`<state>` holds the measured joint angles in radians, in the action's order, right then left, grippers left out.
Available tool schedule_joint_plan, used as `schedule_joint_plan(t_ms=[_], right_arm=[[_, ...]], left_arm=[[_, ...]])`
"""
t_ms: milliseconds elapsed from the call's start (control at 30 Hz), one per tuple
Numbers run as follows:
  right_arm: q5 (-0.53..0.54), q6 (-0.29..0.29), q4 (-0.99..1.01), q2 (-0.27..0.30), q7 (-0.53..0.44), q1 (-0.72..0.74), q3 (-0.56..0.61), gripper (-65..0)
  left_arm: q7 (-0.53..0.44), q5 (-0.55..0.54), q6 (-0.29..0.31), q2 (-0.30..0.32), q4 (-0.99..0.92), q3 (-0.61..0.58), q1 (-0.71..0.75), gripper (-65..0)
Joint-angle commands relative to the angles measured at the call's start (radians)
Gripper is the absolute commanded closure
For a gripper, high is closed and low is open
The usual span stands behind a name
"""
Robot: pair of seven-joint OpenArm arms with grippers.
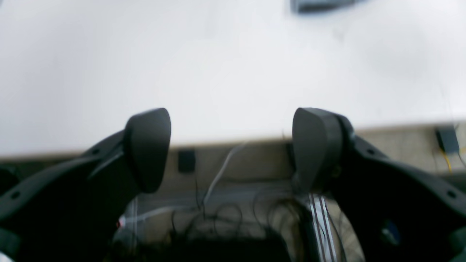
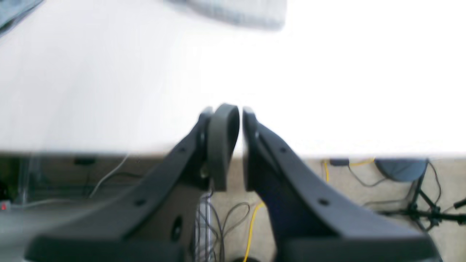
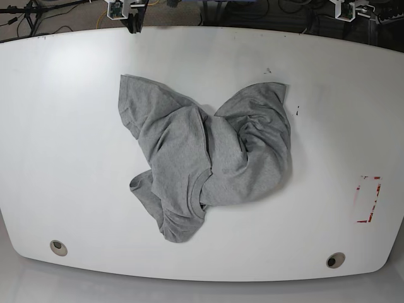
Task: Fold the T-shirt properly
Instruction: 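Move the right gripper down onto the grey T-shirt's edge and grasp it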
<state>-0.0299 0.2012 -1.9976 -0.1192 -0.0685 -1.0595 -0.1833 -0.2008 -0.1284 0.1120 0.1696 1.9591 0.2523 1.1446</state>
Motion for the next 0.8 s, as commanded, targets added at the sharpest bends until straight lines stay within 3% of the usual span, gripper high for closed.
schedule_joint_plan(t_ms=[0, 433, 500, 700, 767], right_arm=[[0.0, 0.002, -0.019, 0.005, 0.046, 0.052, -0.002, -7.3], [0.0, 0.004, -0.015, 0.059, 0.252, 0.298, -0.002, -8.2], [0.0, 0.004, -0.016, 0.068, 0.289, 0.325, -0.002, -11.9], [0.0, 0.004, -0.016, 0.072, 0.375, 0.433, -0.006, -33.8], [0.0, 0.004, -0.016, 0.083, 0.388, 0.459, -0.006, -36.1]], left_arm=[[-0.024, -0.003, -0.002, -0.015, 0.016, -0.008, -0.005, -49.3], [-0.024, -0.001, -0.002, -0.063, 0.018, -0.08, -0.1, -49.7], [-0.024, -0.001, -0.002, -0.063, 0.019, -0.095, -0.1, -49.7], [-0.024, -0.001, -0.002, -0.063, 0.019, -0.156, -0.105, -52.4], [-0.024, -0.001, -0.004, -0.061, 0.019, -0.172, -0.107, -53.8]])
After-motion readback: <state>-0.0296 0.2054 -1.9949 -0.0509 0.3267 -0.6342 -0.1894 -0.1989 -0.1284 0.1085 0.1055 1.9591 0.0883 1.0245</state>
